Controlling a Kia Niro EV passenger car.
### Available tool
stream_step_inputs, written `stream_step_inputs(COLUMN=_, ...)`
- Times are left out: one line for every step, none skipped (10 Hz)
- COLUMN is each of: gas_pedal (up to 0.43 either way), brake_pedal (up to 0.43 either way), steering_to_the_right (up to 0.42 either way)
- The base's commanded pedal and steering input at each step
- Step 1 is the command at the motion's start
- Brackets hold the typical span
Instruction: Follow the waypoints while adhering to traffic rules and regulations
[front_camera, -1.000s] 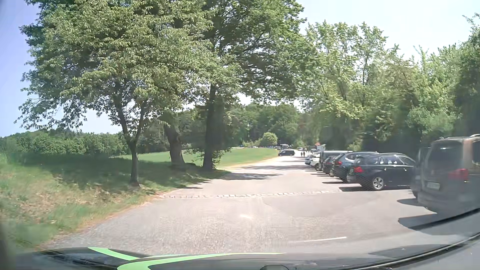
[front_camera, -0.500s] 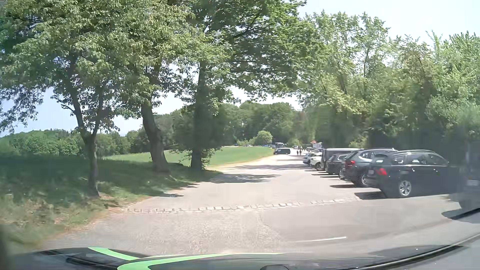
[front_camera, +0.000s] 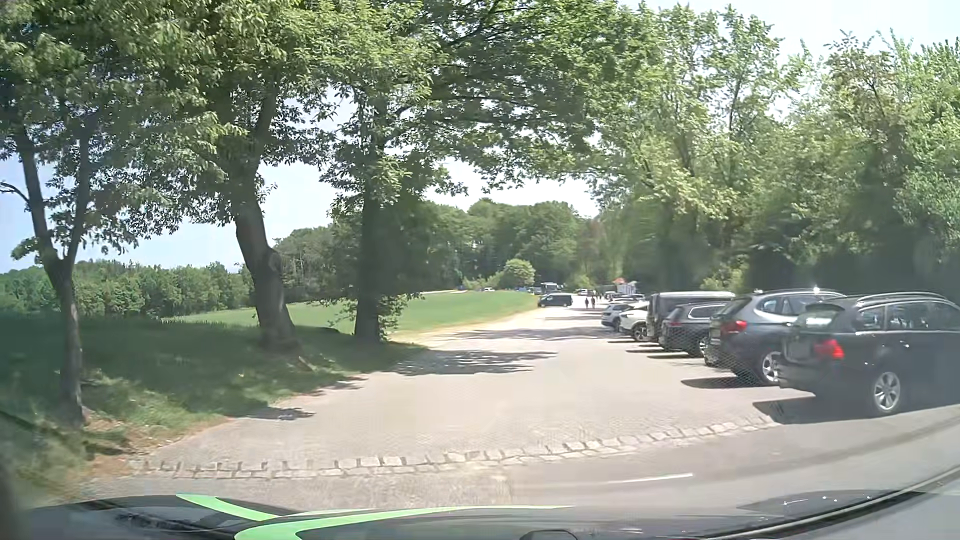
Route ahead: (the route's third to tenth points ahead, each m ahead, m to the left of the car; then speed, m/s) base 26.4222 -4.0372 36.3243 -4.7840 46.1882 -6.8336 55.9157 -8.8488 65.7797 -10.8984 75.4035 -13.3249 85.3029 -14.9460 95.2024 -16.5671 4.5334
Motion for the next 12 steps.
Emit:
stream_step_inputs(gas_pedal=0.0, brake_pedal=0.274, steering_to_the_right=0.03)
stream_step_inputs(gas_pedal=0.0, brake_pedal=0.28, steering_to_the_right=0.03)
stream_step_inputs(gas_pedal=0.0, brake_pedal=0.28, steering_to_the_right=0.034)
stream_step_inputs(gas_pedal=0.0, brake_pedal=0.28, steering_to_the_right=0.038)
stream_step_inputs(gas_pedal=0.0, brake_pedal=0.28, steering_to_the_right=0.038)
stream_step_inputs(gas_pedal=0.0, brake_pedal=0.28, steering_to_the_right=0.036)
stream_step_inputs(gas_pedal=0.0, brake_pedal=0.28, steering_to_the_right=0.035)
stream_step_inputs(gas_pedal=0.0, brake_pedal=0.262, steering_to_the_right=0.035)
stream_step_inputs(gas_pedal=0.0, brake_pedal=0.25, steering_to_the_right=0.034)
stream_step_inputs(gas_pedal=0.0, brake_pedal=0.238, steering_to_the_right=0.034)
stream_step_inputs(gas_pedal=0.0, brake_pedal=0.213, steering_to_the_right=0.034)
stream_step_inputs(gas_pedal=0.0, brake_pedal=0.183, steering_to_the_right=0.034)
